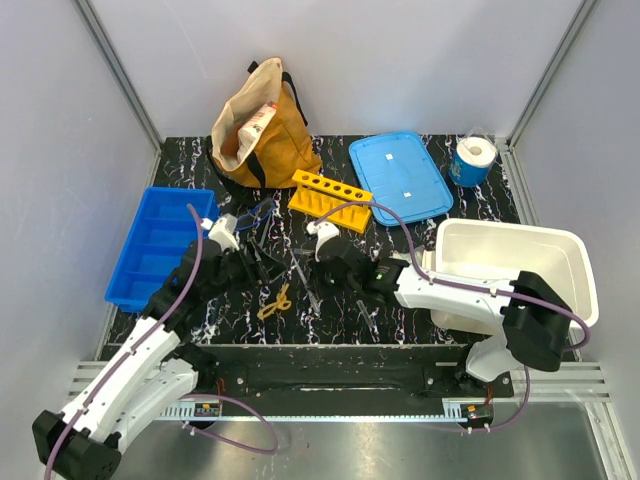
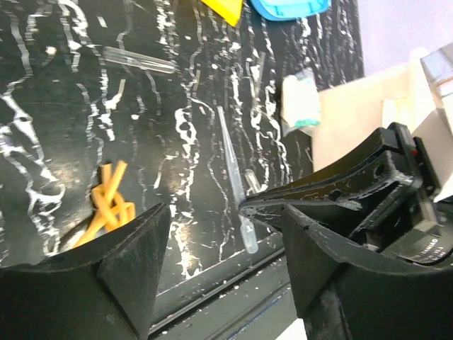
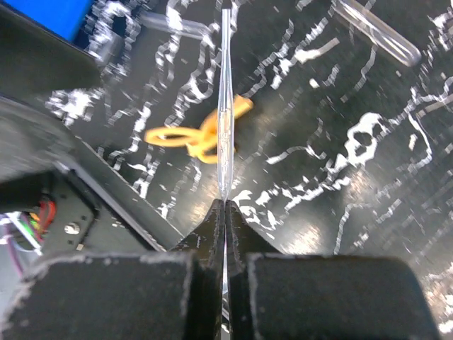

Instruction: Organize the chemistry lab equipment

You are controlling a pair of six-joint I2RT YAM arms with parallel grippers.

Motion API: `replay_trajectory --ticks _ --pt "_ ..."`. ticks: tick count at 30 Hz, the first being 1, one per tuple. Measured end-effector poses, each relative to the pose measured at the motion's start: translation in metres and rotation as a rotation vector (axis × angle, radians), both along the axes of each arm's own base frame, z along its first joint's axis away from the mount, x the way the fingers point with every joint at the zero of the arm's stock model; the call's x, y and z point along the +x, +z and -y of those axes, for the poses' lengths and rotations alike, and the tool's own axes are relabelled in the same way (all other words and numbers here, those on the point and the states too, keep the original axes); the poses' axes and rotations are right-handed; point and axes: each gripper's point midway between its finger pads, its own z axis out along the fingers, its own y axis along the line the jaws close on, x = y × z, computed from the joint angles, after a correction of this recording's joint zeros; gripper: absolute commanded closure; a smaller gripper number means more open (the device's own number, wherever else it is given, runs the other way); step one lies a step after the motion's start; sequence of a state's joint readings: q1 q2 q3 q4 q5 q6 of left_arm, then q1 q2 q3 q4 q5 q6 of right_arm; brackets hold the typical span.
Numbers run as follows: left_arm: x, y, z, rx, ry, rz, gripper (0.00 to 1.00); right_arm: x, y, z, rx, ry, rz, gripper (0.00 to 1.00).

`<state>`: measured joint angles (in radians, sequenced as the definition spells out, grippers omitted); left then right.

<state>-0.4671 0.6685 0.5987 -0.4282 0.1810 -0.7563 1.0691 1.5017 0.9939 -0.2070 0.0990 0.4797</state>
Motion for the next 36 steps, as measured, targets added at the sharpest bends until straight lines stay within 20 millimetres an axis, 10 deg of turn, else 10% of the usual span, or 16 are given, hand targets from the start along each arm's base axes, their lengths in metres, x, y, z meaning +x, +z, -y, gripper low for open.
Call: replay_trajectory --ticks 13,25,36 --pt "0.003 0.001 0.021 -0.085 -0.075 0.004 0.55 -0.002 0.057 -0.044 0.293 0.042 -0.002 1.0" --pt "0.005 -0.005 0.027 -0.124 -0.068 -0.025 0.93 -0.004 0.061 -0.047 0.32 0.047 -0.009 1.0" --pt "0.022 -0.013 0.01 -0.047 0.04 -0.083 1.0 -0.007 0.053 -0.037 0.312 0.023 -0.022 0.42"
